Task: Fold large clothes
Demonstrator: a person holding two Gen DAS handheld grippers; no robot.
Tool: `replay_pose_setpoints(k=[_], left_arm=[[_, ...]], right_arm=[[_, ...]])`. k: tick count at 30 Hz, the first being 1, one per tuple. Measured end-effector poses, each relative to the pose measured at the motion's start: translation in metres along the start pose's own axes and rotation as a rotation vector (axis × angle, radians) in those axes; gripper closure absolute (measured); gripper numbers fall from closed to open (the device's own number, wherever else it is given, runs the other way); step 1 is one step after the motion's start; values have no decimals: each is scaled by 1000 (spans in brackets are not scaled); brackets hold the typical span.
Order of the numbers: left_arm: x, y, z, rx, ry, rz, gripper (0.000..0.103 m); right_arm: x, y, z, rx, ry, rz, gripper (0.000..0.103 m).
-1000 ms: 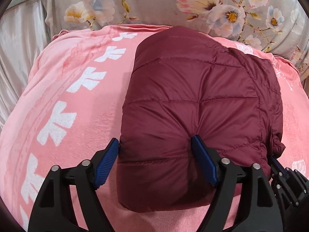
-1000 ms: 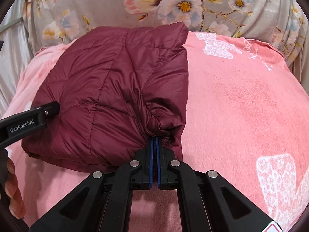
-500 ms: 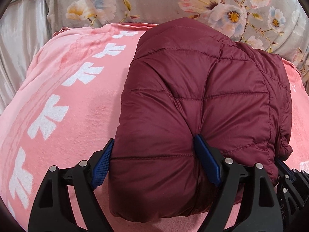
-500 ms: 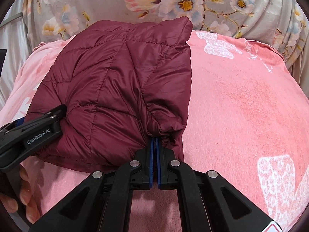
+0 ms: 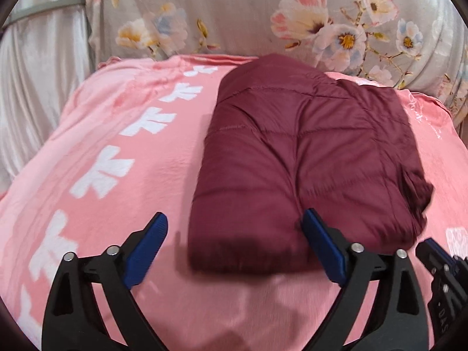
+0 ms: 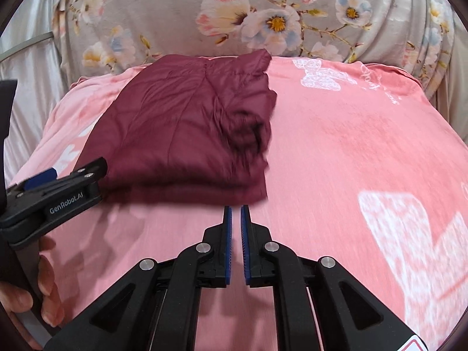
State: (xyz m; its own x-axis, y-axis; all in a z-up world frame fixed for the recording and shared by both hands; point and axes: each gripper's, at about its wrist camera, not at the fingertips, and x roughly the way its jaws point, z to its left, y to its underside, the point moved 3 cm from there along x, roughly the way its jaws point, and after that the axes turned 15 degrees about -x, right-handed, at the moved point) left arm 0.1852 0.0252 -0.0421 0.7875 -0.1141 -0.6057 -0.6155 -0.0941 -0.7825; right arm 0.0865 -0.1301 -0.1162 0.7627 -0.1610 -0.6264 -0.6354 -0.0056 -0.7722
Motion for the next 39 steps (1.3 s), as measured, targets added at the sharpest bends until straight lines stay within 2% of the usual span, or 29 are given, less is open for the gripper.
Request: replay_pose_setpoints(k=[8,11,13,17,25,35,39], left_arm=[[-31,46,0,19,-35,21,9],[-29,56,1,19,-64,42,9],[-31,58,3,9,-71,30,9],[-33,61,7,-10,-94,21,8],[-36,62,8,-12,-83,4,8],[-45,63,2,7,-39,-31,8],[-47,63,1,13,-35,-38,8]], right_arm=[[-26,31,-8,24,8,-2,92],[-27,37,-12,48,10,2,83],[-27,39,-14,61,18,1,79],[-24,42,-15,75,27,16,77],[-29,42,-11,56,63,-7,62],[-36,35,16,-75,99,-30,58],[-35,35,18,-77,98,-24,56]])
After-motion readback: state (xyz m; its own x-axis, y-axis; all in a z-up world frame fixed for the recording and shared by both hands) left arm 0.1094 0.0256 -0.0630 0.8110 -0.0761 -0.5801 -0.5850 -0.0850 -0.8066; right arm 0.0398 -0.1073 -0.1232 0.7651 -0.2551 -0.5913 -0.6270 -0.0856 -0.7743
